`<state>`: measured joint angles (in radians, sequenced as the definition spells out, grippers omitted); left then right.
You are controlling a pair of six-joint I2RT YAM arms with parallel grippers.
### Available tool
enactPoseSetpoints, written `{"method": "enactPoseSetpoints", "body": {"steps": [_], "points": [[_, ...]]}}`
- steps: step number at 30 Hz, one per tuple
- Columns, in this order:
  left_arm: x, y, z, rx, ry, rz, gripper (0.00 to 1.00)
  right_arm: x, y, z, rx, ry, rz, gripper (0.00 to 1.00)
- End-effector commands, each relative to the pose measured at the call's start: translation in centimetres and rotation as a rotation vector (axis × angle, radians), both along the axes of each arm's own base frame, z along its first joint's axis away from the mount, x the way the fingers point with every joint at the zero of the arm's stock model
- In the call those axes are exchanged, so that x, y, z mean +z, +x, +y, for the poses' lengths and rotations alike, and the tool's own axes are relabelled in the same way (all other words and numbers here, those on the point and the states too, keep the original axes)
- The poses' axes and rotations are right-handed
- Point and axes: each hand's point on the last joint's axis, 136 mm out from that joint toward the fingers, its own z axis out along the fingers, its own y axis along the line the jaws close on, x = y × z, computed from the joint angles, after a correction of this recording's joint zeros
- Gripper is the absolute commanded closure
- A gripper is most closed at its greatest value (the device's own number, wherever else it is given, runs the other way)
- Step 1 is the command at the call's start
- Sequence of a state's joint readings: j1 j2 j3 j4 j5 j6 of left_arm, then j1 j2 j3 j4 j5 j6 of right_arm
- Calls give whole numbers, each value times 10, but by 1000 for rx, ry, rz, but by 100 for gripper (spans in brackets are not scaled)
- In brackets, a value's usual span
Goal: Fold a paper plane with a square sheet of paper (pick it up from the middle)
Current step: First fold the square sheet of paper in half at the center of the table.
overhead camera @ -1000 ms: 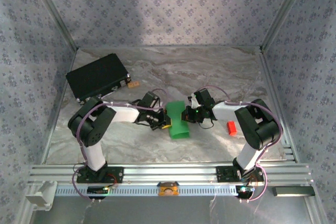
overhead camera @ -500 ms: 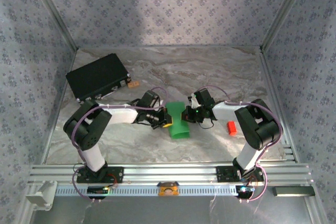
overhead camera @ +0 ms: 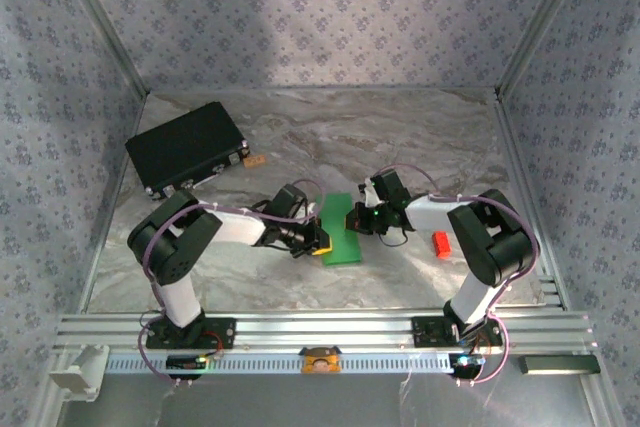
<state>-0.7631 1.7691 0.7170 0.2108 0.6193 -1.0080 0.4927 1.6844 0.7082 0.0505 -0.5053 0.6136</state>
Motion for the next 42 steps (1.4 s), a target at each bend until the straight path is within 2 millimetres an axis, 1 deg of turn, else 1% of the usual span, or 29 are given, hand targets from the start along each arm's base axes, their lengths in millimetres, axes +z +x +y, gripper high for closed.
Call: {"method": "enactPoseSetpoints", "body": {"steps": [1, 3, 6, 9, 11, 13, 16, 18, 24, 28, 32, 34, 37, 42], "points": [[-39, -19, 28, -20, 126, 15, 96, -52, -41, -43, -58, -205, 191, 100], [-32, -18, 21, -22, 79, 9, 96, -52, -42, -44, -58, -207, 191, 100], [-13, -11, 17, -11, 58, -22, 95, -50, -41, -45, -61, -204, 188, 100], [16, -4, 9, -6, 10, -64, 94, -50, -42, -46, -63, -206, 189, 100], [31, -4, 6, -19, -12, -86, 94, -50, -42, -46, -64, -206, 188, 100], [37, -6, 5, -24, -31, -91, 93, -50, -42, -45, -62, -204, 187, 100], [47, -6, -4, -33, -99, -83, 93, -51, -43, -46, -64, -206, 189, 100], [45, -7, -7, -33, -93, -78, 93, -51, -42, -46, -63, -204, 187, 100], [17, -19, -5, -39, -48, -26, 93, -51, -42, -46, -63, -204, 189, 100], [-6, -30, 4, -43, -1, -2, 94, -52, -43, -46, -63, -206, 191, 100], [-22, -43, 15, -79, 61, 9, 95, -51, -43, -47, -65, -211, 189, 100], [-24, -46, 21, -94, 93, -7, 95, -51, -44, -48, -67, -213, 192, 100], [-20, -51, 25, -136, 119, -47, 95, -51, -45, -49, -69, -216, 191, 100], [-10, -60, 22, -196, 118, -96, 95, -52, -45, -49, -67, -215, 195, 100]]}}
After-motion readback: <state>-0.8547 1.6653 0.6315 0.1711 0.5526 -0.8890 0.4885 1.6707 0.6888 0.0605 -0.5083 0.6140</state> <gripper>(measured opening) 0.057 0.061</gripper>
